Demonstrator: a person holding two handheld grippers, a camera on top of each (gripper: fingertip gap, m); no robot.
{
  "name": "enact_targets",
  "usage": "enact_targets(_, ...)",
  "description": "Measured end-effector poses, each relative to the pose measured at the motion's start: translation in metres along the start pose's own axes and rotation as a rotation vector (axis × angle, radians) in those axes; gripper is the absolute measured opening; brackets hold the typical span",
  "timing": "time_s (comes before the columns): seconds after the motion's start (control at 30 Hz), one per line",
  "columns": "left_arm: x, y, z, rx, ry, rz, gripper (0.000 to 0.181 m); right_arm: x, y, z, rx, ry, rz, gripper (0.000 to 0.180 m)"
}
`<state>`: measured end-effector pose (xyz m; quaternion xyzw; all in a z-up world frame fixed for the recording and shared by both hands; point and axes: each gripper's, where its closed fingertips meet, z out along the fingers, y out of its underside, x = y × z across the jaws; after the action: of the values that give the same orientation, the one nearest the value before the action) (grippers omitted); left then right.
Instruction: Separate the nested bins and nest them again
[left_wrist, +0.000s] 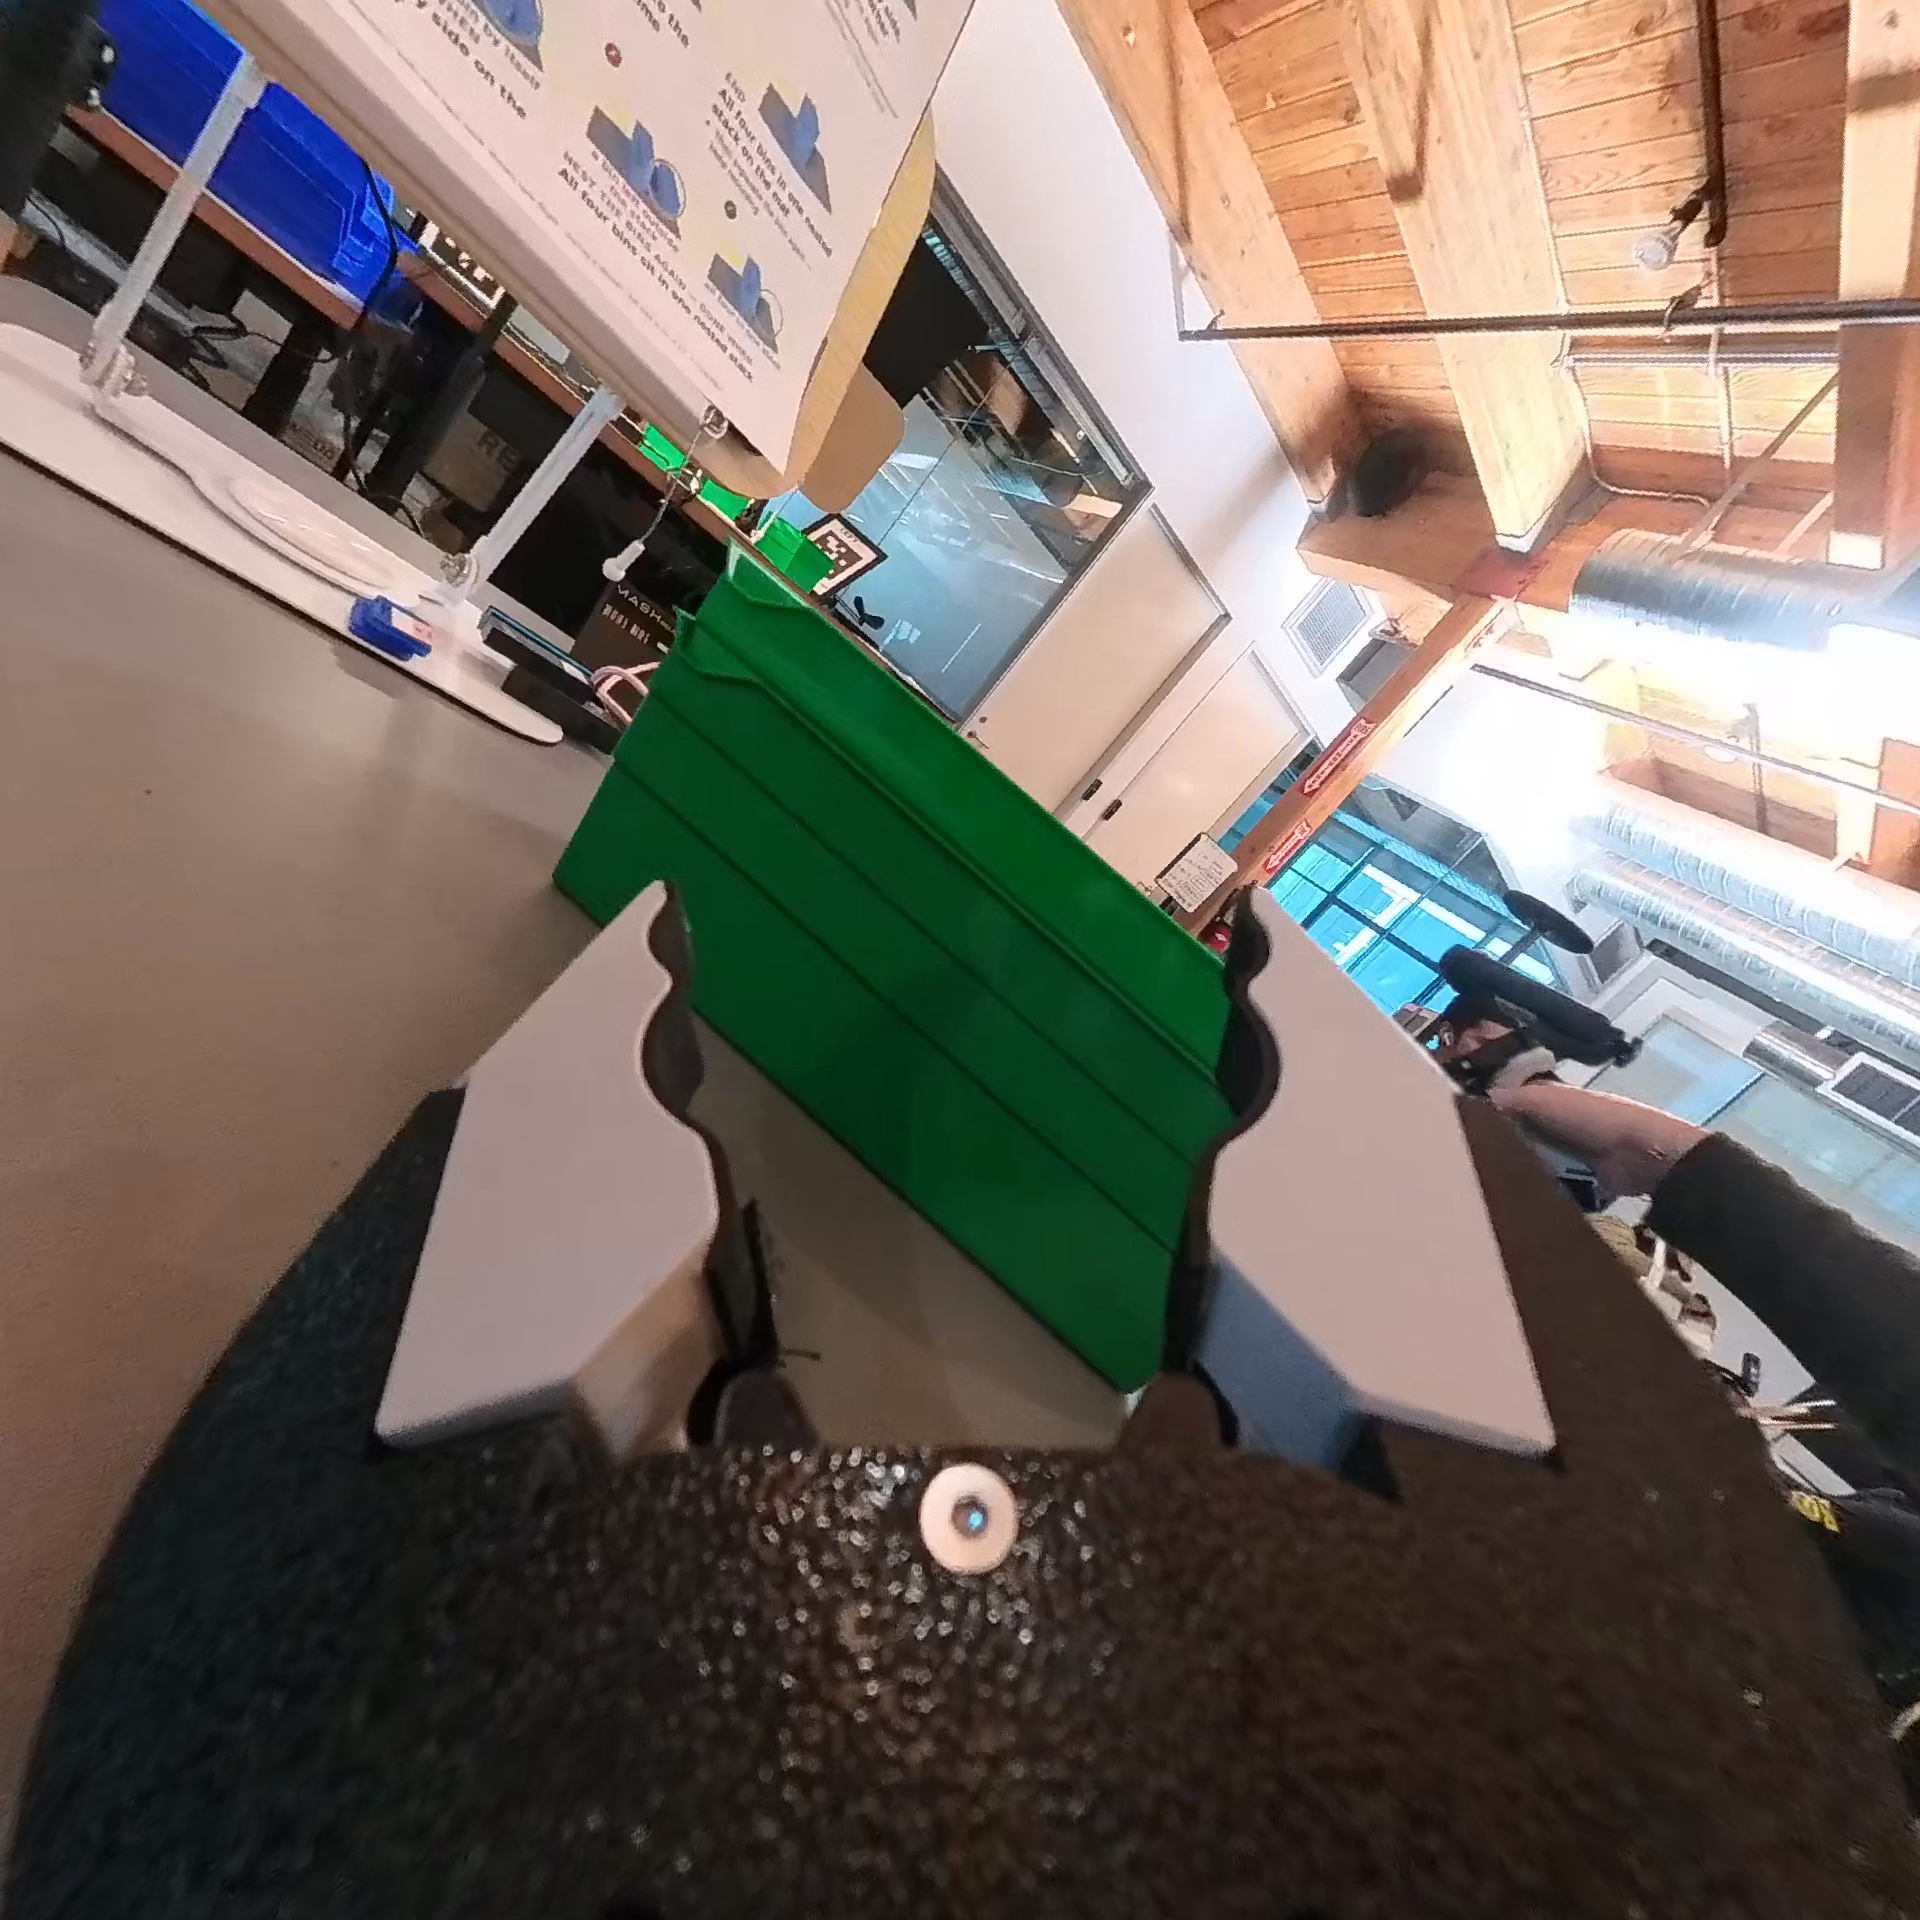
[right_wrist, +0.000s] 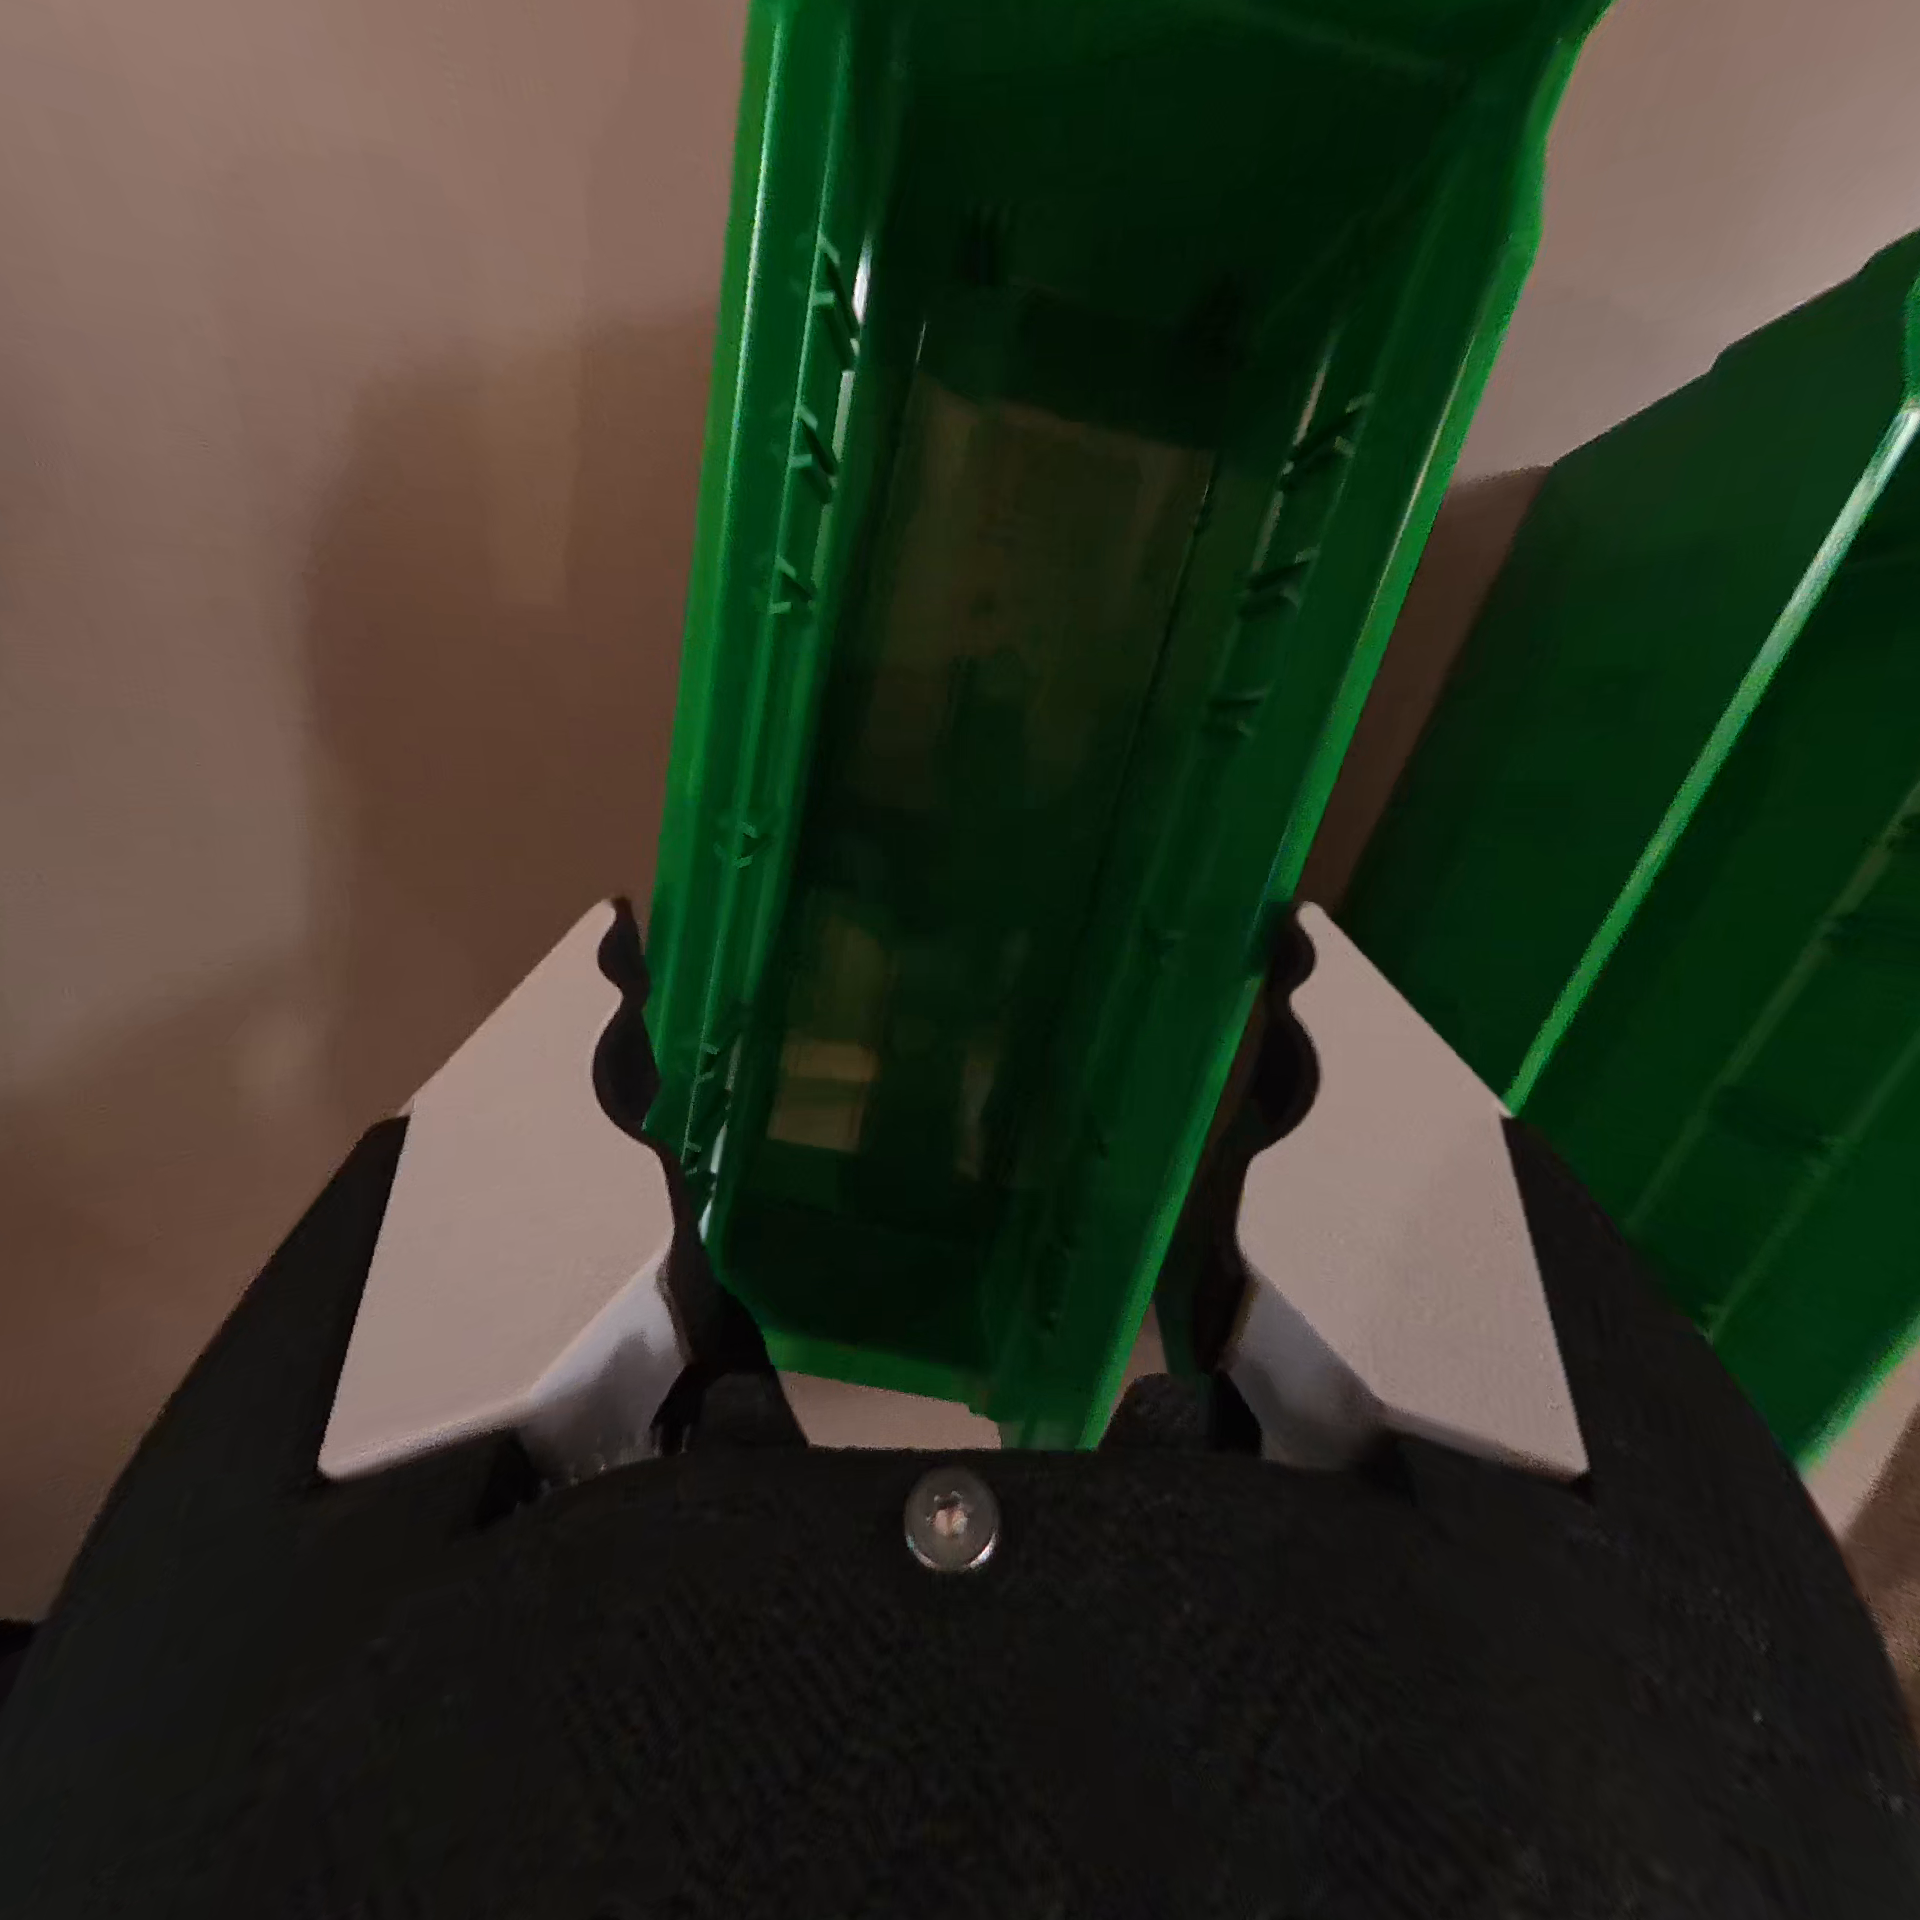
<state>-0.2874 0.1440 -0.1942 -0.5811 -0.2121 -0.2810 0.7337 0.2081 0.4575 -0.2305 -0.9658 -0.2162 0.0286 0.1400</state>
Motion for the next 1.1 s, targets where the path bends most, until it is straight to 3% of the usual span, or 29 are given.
enact_targets(0.07, -0.001, 0.0, 0.0, 0.001, -0.009, 0.01, 0.1, -0.002, -0.007, -0.012, 0.046, 0.077, -0.086, 0.126)
enact_targets(0.13, -0.001, 0.0, 0.0, -0.002, -0.01, 0.014, 0.1, -0.041, -0.022, -0.038, 0.153, 0.089, -0.25, 0.133)
enact_targets(0.3, -0.002, 0.005, 0.004, -0.028, -0.023, 0.022, 0.1, -0.269, -0.007, -0.095, 0.279, -0.388, -0.686, 0.144)
enact_targets(0.37, -0.002, 0.006, 0.004, -0.036, -0.022, 0.023, 0.101, -0.34, 0.006, -0.097, 0.26, -0.456, -0.82, 0.154)
enact_targets(0.5, 0.0, 0.005, 0.003, -0.026, -0.006, 0.015, 0.1, -0.429, 0.007, -0.065, 0.191, -0.394, -0.956, 0.16)
enact_targets(0.63, 0.002, 0.006, 0.003, -0.034, 0.004, 0.017, 0.1, -0.463, -0.006, -0.031, 0.085, -0.287, -0.976, 0.157)
enact_targets(0.73, 0.004, 0.006, 0.003, -0.03, 0.014, 0.011, 0.1, -0.467, -0.016, -0.021, 0.032, -0.218, -0.981, 0.138)
enact_targets(0.87, 0.004, 0.005, 0.002, -0.024, 0.026, -0.005, 0.1, -0.468, -0.014, -0.025, -0.048, -0.201, -0.983, 0.112)
enact_targets(1.1, 0.004, 0.005, 0.003, -0.028, 0.03, -0.018, 0.099, -0.468, -0.021, -0.048, -0.048, -0.229, -0.97, 0.107)
